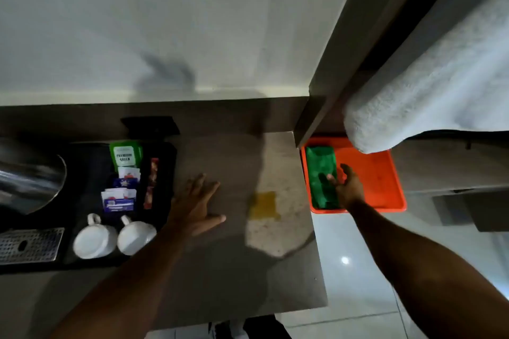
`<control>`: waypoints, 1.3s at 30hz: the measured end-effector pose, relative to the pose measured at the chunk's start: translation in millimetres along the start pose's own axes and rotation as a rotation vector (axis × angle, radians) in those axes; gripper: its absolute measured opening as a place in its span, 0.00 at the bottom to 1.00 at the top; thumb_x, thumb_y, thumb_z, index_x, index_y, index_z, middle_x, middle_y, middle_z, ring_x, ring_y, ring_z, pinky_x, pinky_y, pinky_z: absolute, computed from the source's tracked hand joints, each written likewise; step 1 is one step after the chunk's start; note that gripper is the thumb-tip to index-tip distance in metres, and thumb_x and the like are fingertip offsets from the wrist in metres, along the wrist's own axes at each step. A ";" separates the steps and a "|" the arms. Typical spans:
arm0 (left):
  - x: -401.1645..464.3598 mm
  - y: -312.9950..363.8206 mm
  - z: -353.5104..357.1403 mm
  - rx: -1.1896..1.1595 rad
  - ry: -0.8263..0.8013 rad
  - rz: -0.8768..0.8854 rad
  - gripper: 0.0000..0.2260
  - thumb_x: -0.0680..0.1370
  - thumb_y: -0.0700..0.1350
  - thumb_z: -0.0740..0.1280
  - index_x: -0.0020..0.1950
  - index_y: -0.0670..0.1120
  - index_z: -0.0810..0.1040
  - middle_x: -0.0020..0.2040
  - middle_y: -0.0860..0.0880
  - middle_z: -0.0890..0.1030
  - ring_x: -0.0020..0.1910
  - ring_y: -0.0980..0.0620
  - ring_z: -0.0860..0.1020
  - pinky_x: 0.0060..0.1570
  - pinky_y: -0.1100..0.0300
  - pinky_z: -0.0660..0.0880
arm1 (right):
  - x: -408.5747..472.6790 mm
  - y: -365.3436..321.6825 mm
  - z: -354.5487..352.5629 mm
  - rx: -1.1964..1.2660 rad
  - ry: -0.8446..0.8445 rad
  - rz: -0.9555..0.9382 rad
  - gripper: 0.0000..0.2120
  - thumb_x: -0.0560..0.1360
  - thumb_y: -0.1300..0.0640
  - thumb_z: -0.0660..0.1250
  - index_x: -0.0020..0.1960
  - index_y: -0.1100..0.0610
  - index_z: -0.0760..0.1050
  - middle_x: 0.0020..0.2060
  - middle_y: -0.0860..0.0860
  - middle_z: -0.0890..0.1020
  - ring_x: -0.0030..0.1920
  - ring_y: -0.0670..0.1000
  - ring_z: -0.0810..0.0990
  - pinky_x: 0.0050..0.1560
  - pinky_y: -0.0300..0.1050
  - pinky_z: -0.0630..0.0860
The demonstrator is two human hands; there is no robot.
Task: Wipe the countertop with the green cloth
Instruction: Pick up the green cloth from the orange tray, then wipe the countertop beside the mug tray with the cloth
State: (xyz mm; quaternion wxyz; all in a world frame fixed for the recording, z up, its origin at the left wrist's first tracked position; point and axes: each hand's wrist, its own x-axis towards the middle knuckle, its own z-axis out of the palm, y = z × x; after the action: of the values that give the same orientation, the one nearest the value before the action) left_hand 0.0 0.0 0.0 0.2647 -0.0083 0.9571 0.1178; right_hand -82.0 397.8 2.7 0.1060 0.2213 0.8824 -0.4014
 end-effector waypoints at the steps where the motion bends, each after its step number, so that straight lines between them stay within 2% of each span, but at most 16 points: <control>1: 2.8 -1.1 2.0 0.019 -0.013 0.012 0.47 0.68 0.74 0.66 0.81 0.63 0.48 0.84 0.51 0.43 0.83 0.43 0.46 0.75 0.36 0.60 | 9.6 0.0 2.8 0.035 -0.010 0.036 0.28 0.78 0.59 0.71 0.74 0.60 0.66 0.65 0.63 0.78 0.55 0.62 0.81 0.51 0.53 0.80; 3: 6.1 -3.6 1.5 0.043 -0.022 0.004 0.48 0.68 0.73 0.67 0.81 0.64 0.47 0.84 0.51 0.42 0.83 0.44 0.44 0.76 0.35 0.57 | 22.6 -3.5 7.3 0.104 -0.038 0.096 0.27 0.76 0.63 0.73 0.72 0.60 0.67 0.61 0.63 0.79 0.47 0.58 0.81 0.44 0.51 0.79; 5: 8.2 -6.8 0.2 0.015 -0.042 -0.004 0.49 0.68 0.72 0.69 0.81 0.64 0.45 0.84 0.52 0.40 0.83 0.45 0.42 0.76 0.35 0.55 | 36.5 -7.0 16.0 0.089 -0.012 0.138 0.28 0.74 0.64 0.75 0.71 0.62 0.68 0.60 0.63 0.80 0.53 0.61 0.81 0.52 0.55 0.80; 7: 10.6 -5.1 -1.5 0.007 -0.075 -0.010 0.50 0.69 0.71 0.70 0.81 0.64 0.43 0.84 0.52 0.39 0.83 0.46 0.40 0.76 0.35 0.54 | 50.1 -9.6 22.6 0.074 0.008 0.184 0.29 0.72 0.63 0.77 0.70 0.63 0.70 0.60 0.62 0.81 0.59 0.63 0.81 0.59 0.55 0.78; 11: 12.5 -6.0 0.2 -0.028 -0.092 -0.037 0.50 0.69 0.70 0.71 0.81 0.65 0.42 0.84 0.53 0.37 0.83 0.48 0.39 0.77 0.34 0.52 | 65.8 -6.1 29.5 0.072 0.004 0.286 0.25 0.70 0.60 0.79 0.64 0.63 0.77 0.57 0.62 0.84 0.56 0.62 0.83 0.59 0.59 0.80; 16: 15.6 -8.0 3.1 -0.033 -0.084 -0.038 0.51 0.69 0.70 0.71 0.81 0.65 0.41 0.83 0.53 0.36 0.83 0.47 0.39 0.77 0.33 0.51 | 67.4 -8.0 31.8 0.072 0.045 0.272 0.18 0.70 0.60 0.78 0.57 0.64 0.81 0.54 0.63 0.85 0.53 0.62 0.84 0.57 0.59 0.81; 21: 17.1 -6.0 -0.2 -0.060 -0.120 -0.056 0.53 0.68 0.68 0.74 0.81 0.65 0.41 0.83 0.53 0.36 0.82 0.46 0.37 0.77 0.31 0.50 | 47.3 -25.4 37.7 0.063 0.054 0.155 0.13 0.71 0.62 0.73 0.55 0.62 0.78 0.50 0.63 0.84 0.51 0.63 0.83 0.51 0.54 0.80; 25: 15.5 -4.2 -3.3 -0.041 -0.110 -0.020 0.52 0.68 0.68 0.73 0.82 0.63 0.43 0.84 0.50 0.38 0.83 0.44 0.39 0.76 0.30 0.51 | 16.4 -42.5 43.3 -0.045 0.096 -0.029 0.17 0.71 0.61 0.70 0.60 0.58 0.75 0.51 0.62 0.85 0.50 0.64 0.83 0.46 0.49 0.75; 28: 13.3 -4.5 -2.9 -0.057 -0.104 -0.018 0.52 0.68 0.68 0.74 0.82 0.63 0.45 0.84 0.50 0.38 0.83 0.44 0.39 0.76 0.30 0.51 | -20.0 -57.0 59.9 -0.228 0.128 -0.165 0.20 0.73 0.56 0.70 0.63 0.56 0.70 0.47 0.63 0.84 0.45 0.67 0.82 0.43 0.55 0.78; 30: 13.2 -4.6 -1.9 -0.046 -0.087 -0.013 0.51 0.68 0.68 0.73 0.82 0.62 0.45 0.84 0.50 0.39 0.83 0.43 0.40 0.76 0.30 0.51 | -44.8 -66.8 80.0 -0.327 0.046 -0.297 0.22 0.75 0.56 0.69 0.66 0.56 0.69 0.47 0.63 0.84 0.45 0.67 0.82 0.44 0.58 0.79; 31: 13.0 -5.3 -1.5 -0.044 -0.082 -0.009 0.51 0.68 0.68 0.73 0.82 0.62 0.46 0.84 0.50 0.39 0.83 0.43 0.40 0.76 0.30 0.51 | -56.6 -69.5 91.7 -0.389 -0.039 -0.379 0.21 0.75 0.55 0.68 0.67 0.56 0.69 0.50 0.63 0.83 0.47 0.67 0.82 0.47 0.58 0.78; 32: 12.9 -5.6 -1.1 -0.043 -0.076 -0.004 0.51 0.69 0.68 0.73 0.82 0.61 0.46 0.84 0.50 0.40 0.83 0.43 0.41 0.76 0.31 0.51 | -66.9 -69.6 101.9 -0.454 -0.140 -0.457 0.22 0.75 0.54 0.67 0.68 0.55 0.69 0.55 0.62 0.82 0.54 0.66 0.81 0.54 0.58 0.77; 34: 11.7 -6.5 1.3 -0.036 -0.057 0.009 0.50 0.69 0.68 0.73 0.82 0.60 0.48 0.84 0.49 0.41 0.83 0.43 0.42 0.76 0.32 0.52 | -81.2 -63.0 112.6 -0.493 -0.312 -0.525 0.28 0.74 0.51 0.67 0.72 0.55 0.66 0.68 0.59 0.76 0.72 0.63 0.70 0.73 0.60 0.64; 35: 11.4 -6.4 3.8 -0.032 -0.039 0.014 0.50 0.69 0.68 0.72 0.82 0.59 0.48 0.84 0.49 0.41 0.83 0.43 0.43 0.76 0.33 0.52 | -83.4 -58.3 111.0 -0.434 -0.349 -0.517 0.31 0.73 0.49 0.67 0.74 0.55 0.65 0.71 0.59 0.73 0.76 0.61 0.64 0.76 0.61 0.58; 37: 9.3 -10.4 10.7 -0.041 0.005 0.014 0.49 0.70 0.69 0.71 0.82 0.59 0.48 0.84 0.49 0.42 0.83 0.43 0.43 0.77 0.35 0.51 | -82.5 -49.1 105.9 -0.346 -0.305 -0.499 0.35 0.72 0.46 0.66 0.75 0.56 0.64 0.74 0.59 0.70 0.77 0.60 0.62 0.77 0.62 0.58; 39: 7.0 -16.3 19.7 -0.045 0.041 0.026 0.48 0.71 0.70 0.69 0.82 0.59 0.47 0.85 0.50 0.42 0.83 0.44 0.43 0.79 0.37 0.48 | -76.4 -43.3 104.2 -0.412 -0.219 -0.485 0.33 0.76 0.44 0.62 0.77 0.57 0.62 0.78 0.57 0.64 0.79 0.58 0.57 0.79 0.61 0.53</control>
State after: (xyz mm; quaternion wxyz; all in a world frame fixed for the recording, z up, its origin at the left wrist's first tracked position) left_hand 5.2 -11.0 -23.5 0.2431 -0.0042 0.9595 0.1424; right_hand -34.4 270.8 -9.1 0.1440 -0.0657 0.9553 -0.2497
